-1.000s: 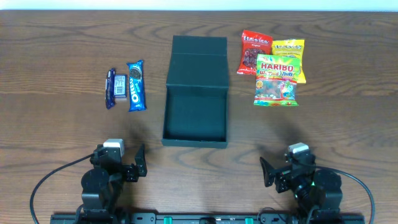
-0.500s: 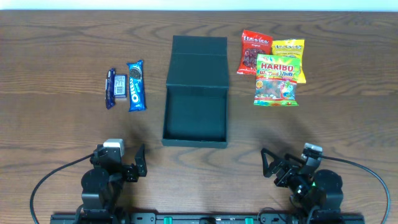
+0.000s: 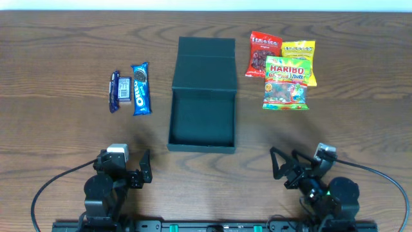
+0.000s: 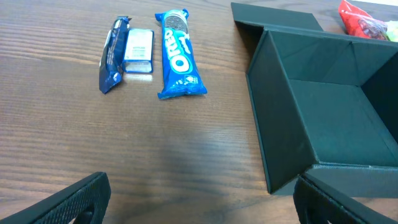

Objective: Pack container
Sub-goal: 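Reach the right gripper to the Haribo Worms bag and grasp it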

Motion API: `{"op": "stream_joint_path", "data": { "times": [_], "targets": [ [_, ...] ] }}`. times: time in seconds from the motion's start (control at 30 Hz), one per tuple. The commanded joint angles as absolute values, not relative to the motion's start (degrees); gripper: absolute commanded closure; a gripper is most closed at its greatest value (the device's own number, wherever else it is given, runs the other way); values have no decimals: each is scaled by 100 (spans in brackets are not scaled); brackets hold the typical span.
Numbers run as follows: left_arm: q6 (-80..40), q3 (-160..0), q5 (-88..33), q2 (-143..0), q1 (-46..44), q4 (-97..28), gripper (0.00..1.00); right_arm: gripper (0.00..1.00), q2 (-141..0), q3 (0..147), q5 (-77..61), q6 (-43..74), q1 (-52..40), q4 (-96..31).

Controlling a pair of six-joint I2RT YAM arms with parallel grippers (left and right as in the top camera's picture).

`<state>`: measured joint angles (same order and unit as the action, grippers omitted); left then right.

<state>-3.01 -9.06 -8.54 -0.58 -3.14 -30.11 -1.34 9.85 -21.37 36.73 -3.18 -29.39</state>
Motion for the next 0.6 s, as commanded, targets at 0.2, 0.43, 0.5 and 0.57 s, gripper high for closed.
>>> {"op": "stream_joint_path", "data": {
  "times": [0.2, 0.43, 0.5, 0.57],
  "targets": [
    [-342, -823, -792, -21, -292, -2995, 5, 5, -1588, 1122, -1839, 3365, -340, -1608],
    [-342, -823, -792, -21, -292, -2995, 5, 6, -3557, 1900, -1400, 2659, -340, -1264],
    [-342, -825, -792, -21, -292, -2995, 5, 5, -4125, 2250, -1162, 2512, -340, -1264],
    [-342, -825, -792, -21, -292, -2995, 5, 5, -4665, 2611, -976, 2370, -340, -1275]
  ]
}}
